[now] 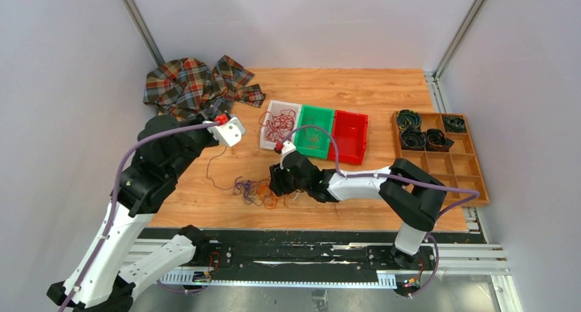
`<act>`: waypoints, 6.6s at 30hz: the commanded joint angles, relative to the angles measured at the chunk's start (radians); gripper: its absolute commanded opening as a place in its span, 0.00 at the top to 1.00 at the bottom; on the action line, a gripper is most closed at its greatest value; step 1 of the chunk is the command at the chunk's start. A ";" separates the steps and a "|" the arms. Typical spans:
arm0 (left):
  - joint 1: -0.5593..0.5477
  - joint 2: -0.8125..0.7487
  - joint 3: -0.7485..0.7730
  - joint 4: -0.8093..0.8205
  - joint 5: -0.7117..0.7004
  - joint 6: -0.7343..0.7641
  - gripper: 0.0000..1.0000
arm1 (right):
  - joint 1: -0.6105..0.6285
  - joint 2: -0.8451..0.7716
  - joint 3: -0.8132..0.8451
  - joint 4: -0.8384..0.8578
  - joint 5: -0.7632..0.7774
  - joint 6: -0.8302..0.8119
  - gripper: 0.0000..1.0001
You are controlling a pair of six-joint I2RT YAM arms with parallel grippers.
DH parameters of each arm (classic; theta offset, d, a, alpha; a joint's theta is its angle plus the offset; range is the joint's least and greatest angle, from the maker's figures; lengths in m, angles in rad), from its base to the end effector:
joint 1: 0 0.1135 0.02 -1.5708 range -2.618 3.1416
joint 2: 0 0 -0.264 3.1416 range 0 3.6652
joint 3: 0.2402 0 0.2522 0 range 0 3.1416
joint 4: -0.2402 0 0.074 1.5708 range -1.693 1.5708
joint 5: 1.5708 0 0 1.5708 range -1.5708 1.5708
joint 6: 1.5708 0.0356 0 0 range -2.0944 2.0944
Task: Untangle the cables
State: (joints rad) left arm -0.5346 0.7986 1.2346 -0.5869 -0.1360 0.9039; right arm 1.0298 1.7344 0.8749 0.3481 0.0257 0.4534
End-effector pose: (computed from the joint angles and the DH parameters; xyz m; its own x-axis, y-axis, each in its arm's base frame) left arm 0.1234 -0.0675 0.4440 0.2260 0.7709 -0.5955 0.3425 0.5094 0.7894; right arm 0.1882 0.3115 0.1739 -0.5969 -0.1432 -0.7895 -0.6496 0.6638 0.3707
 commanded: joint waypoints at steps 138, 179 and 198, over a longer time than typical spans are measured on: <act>0.494 0.131 -0.458 -0.185 0.840 0.364 0.31 | -0.016 0.125 0.239 -0.030 -0.118 -0.307 0.94; 0.115 0.322 -0.380 -0.207 0.829 0.299 0.48 | -0.073 -0.198 -0.125 0.281 -0.202 -0.110 0.99; 0.108 0.302 -0.354 0.053 0.962 -0.464 0.48 | -0.074 -0.307 -0.164 0.275 -0.184 -0.080 0.99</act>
State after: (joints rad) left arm -0.4164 1.1107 0.8619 -0.5510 0.7567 0.5457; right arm 0.9657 1.4693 0.7273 0.6014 -0.1738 0.3630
